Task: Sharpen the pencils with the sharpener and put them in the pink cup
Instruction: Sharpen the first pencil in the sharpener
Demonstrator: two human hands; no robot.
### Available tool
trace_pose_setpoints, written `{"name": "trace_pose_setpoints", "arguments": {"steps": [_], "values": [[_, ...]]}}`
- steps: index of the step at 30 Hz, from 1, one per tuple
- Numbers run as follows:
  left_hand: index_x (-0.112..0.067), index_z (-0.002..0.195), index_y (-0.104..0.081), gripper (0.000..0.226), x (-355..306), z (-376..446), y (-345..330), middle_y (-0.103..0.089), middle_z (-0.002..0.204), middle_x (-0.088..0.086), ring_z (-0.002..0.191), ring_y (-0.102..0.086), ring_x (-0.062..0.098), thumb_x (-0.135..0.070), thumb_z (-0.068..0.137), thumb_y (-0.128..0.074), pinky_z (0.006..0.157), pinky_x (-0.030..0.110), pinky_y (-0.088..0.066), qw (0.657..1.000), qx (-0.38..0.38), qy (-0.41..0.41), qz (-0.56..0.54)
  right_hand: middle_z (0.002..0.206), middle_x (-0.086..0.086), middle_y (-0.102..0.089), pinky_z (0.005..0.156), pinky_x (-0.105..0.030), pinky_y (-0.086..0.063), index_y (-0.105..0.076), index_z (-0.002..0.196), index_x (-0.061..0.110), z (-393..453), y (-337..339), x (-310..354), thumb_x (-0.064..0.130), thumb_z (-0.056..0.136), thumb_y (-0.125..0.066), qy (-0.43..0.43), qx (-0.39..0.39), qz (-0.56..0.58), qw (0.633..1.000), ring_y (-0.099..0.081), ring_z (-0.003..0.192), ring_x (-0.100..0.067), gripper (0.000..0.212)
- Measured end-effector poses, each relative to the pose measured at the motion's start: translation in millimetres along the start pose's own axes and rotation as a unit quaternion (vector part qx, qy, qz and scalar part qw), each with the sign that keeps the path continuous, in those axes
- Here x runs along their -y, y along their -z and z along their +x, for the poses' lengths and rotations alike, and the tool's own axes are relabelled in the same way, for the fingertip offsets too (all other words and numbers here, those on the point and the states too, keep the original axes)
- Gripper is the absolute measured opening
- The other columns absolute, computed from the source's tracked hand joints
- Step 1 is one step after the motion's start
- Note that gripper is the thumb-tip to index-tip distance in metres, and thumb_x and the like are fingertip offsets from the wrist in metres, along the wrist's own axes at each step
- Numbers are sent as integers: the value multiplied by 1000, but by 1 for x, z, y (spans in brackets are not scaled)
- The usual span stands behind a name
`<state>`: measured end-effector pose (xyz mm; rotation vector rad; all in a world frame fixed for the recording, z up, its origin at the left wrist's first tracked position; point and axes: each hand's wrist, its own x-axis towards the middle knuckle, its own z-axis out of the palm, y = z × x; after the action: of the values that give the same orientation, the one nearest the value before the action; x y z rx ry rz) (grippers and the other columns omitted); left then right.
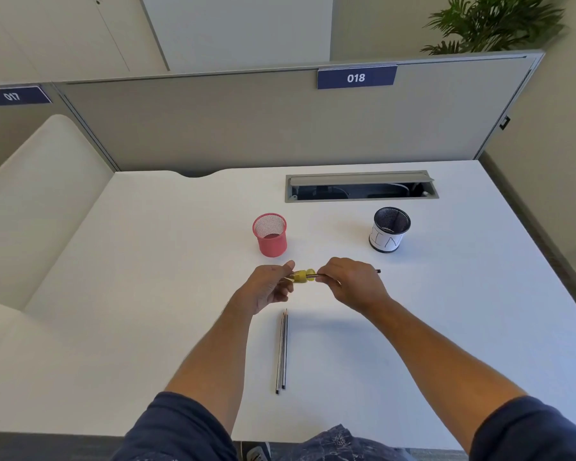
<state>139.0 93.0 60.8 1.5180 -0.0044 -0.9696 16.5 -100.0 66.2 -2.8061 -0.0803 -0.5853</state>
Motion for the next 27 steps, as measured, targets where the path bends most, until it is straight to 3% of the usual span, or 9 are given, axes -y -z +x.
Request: {"name": "trace_pose_setpoints", "arguments": {"steps": [2,5,10,13,15,19,22,24,27], "values": [[-5,93,-69,31,0,0,-2,-59,62,8,43,-44,10,-36,98,-67,52,27,-54,1000,8,14,-7,70,0,-63,43,-31,-41,-73,84,15,1,-2,-1,23,89,-76,45,-34,-26,998,-56,58,-25,10],[-3,96,-68,28,-1,1,-1,-59,65,10,46,-45,11,-30,98,-67,57,29,-58,999,33,13,-5,65,-3,-60,43,-30,-39,-73,80,11,1,-4,-3,19,87,-78,50,-37,-21,998,-54,55,-27,12],[-2,92,-70,12,-2,2,1,-67,82,21,60,-63,20,-13,93,-73,75,36,-62,998,53,-20,40,77,1,-69,56,-29,-40,-77,91,18,2,-1,-3,29,98,-63,-57,93,21,994,-63,71,-25,19],[-3,94,-75,8,-2,2,3,-73,92,17,75,-69,21,-5,87,-78,77,32,-61,995,59,-42,62,64,16,-64,60,-28,-40,-78,88,27,8,3,-3,35,99,-59,-175,189,108,960,-56,62,-6,23],[-2,97,-76,15,-2,3,4,-76,90,12,80,-72,19,0,83,-80,78,30,-61,995,57,-48,72,51,16,-55,54,-25,-34,-76,77,30,12,3,-4,38,98,-60,-230,227,166,931,-48,50,-4,27],[-9,94,-80,21,-2,2,5,-78,89,8,82,-74,17,3,77,-84,79,28,-61,991,46,-60,110,61,4,-57,55,-24,-37,-78,74,26,16,7,-10,38,99,-59,-266,304,276,872,-45,55,-9,33],[-15,88,-82,24,-2,1,6,-80,93,8,88,-75,17,-2,70,-88,81,28,-60,990,46,-70,112,60,4,-54,55,-22,-37,-77,77,22,15,10,-11,40,101,-55,-268,327,324,846,-43,50,-6,38],[-17,89,-83,25,-3,1,6,-79,93,9,87,-74,17,-11,65,-90,85,32,-60,991,43,-69,109,56,8,-53,57,-24,-38,-75,82,24,15,10,-11,38,102,-53,-259,322,330,848,-43,49,-5,33],[-17,91,-82,20,-2,1,7,-77,89,9,80,-72,20,-16,72,-88,88,36,-58,994,41,-55,86,60,8,-65,62,-25,-44,-65,97,26,15,12,-9,36,95,-64,-239,312,311,865,-55,58,-5,10]]}}
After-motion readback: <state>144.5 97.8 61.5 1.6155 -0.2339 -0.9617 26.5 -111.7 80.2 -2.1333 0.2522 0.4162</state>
